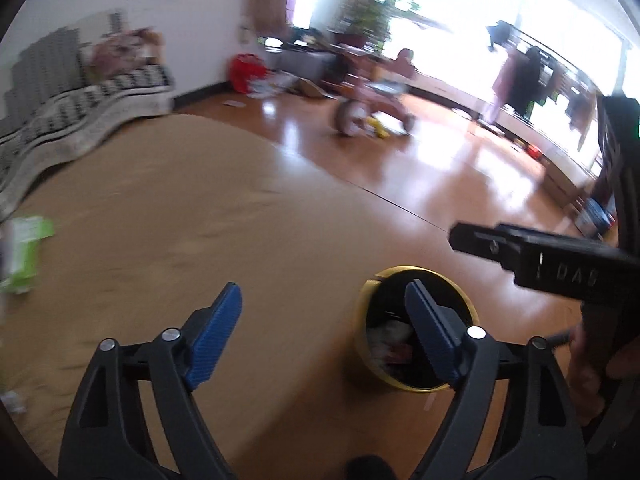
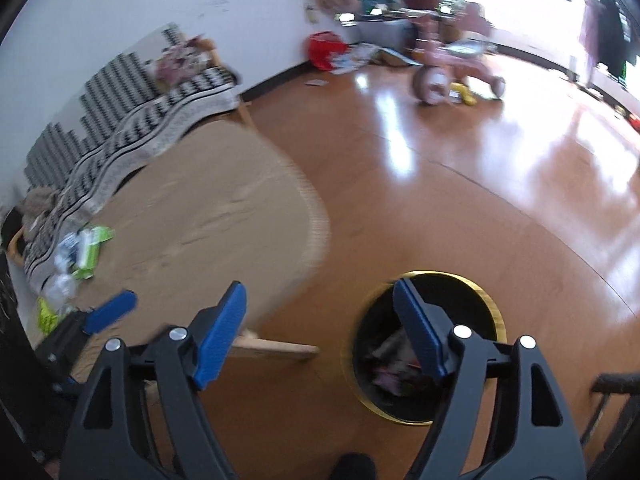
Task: Collect trash
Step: 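Swing both open tools back over the table to the remaining trash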
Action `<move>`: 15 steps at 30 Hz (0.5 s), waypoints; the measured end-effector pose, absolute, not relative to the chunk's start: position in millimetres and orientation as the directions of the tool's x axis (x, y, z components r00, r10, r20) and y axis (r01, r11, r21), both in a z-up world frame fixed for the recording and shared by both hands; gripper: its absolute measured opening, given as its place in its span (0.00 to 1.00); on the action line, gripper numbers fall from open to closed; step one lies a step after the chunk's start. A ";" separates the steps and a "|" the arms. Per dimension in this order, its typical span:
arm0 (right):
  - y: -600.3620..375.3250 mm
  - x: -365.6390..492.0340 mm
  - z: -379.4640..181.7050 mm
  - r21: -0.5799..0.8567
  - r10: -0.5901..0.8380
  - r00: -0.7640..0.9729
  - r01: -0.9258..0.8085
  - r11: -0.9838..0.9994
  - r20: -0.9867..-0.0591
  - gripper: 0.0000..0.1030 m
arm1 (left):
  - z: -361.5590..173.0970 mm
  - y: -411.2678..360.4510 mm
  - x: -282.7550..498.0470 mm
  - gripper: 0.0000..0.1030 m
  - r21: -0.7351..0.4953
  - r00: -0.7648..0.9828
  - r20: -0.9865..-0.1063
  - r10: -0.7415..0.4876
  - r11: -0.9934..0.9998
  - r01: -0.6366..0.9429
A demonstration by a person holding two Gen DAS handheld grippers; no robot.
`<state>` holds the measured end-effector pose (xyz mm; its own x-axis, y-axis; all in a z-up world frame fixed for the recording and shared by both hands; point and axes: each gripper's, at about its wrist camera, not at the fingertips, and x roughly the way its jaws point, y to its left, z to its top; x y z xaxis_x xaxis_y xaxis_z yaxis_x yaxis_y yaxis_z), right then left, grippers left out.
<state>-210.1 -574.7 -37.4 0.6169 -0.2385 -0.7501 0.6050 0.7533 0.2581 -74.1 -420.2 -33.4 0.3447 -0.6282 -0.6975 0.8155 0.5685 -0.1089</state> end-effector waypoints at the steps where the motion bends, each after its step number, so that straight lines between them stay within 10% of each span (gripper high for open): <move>1: -559.2 -192.6 -35.1 0.263 -0.215 0.631 0.575 0.775 -0.746 0.72 | -27.4 -399.4 -61.7 0.80 -0.100 0.380 -0.694 -0.611 0.605 0.790; 15: -314.8 -18.4 -20.8 0.167 0.059 0.693 0.089 0.982 -0.719 0.73 | 8.4 -90.4 70.3 0.84 -0.067 0.692 -0.665 -0.282 0.945 0.321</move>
